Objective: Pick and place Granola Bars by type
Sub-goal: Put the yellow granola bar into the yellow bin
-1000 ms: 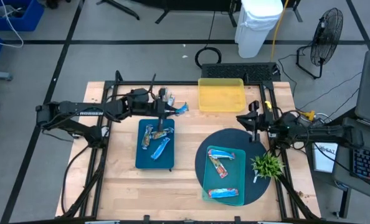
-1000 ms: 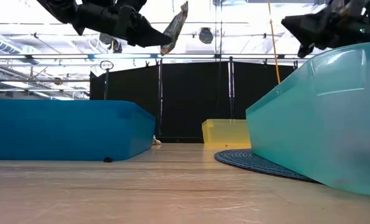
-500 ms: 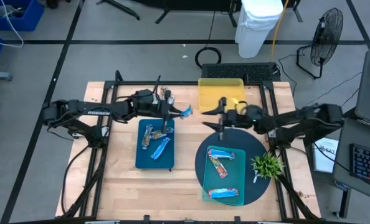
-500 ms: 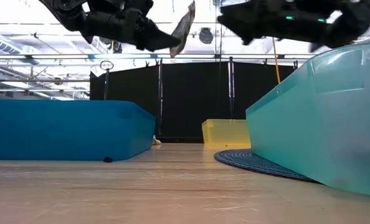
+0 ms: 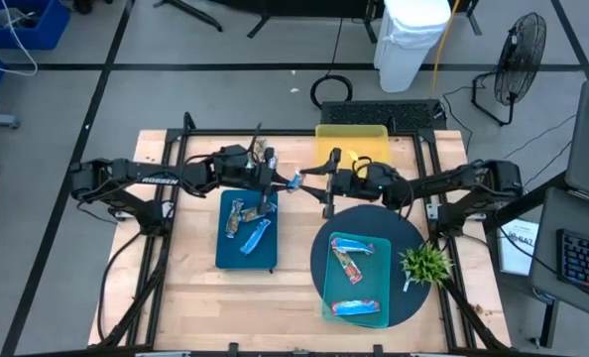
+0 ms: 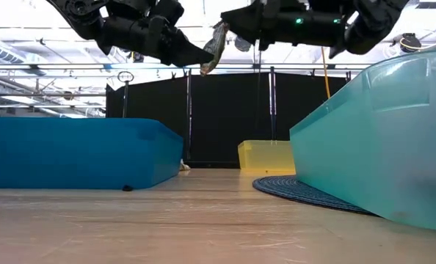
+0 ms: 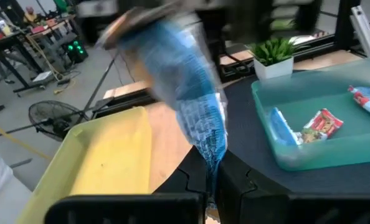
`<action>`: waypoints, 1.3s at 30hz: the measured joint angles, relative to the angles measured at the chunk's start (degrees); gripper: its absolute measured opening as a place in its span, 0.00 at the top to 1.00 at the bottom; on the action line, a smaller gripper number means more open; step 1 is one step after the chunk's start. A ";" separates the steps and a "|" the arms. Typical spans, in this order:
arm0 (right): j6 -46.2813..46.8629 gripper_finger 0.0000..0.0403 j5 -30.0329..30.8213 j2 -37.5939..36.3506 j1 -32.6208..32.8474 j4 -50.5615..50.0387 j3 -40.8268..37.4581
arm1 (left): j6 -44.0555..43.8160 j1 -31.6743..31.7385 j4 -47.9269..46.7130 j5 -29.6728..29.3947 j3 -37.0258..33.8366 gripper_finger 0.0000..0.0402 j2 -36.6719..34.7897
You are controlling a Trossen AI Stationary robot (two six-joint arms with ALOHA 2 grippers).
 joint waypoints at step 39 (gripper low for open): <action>-14.03 1.00 24.39 -17.15 -4.71 -29.99 1.07 | -10.20 -0.71 -2.83 -17.06 -0.39 0.93 0.27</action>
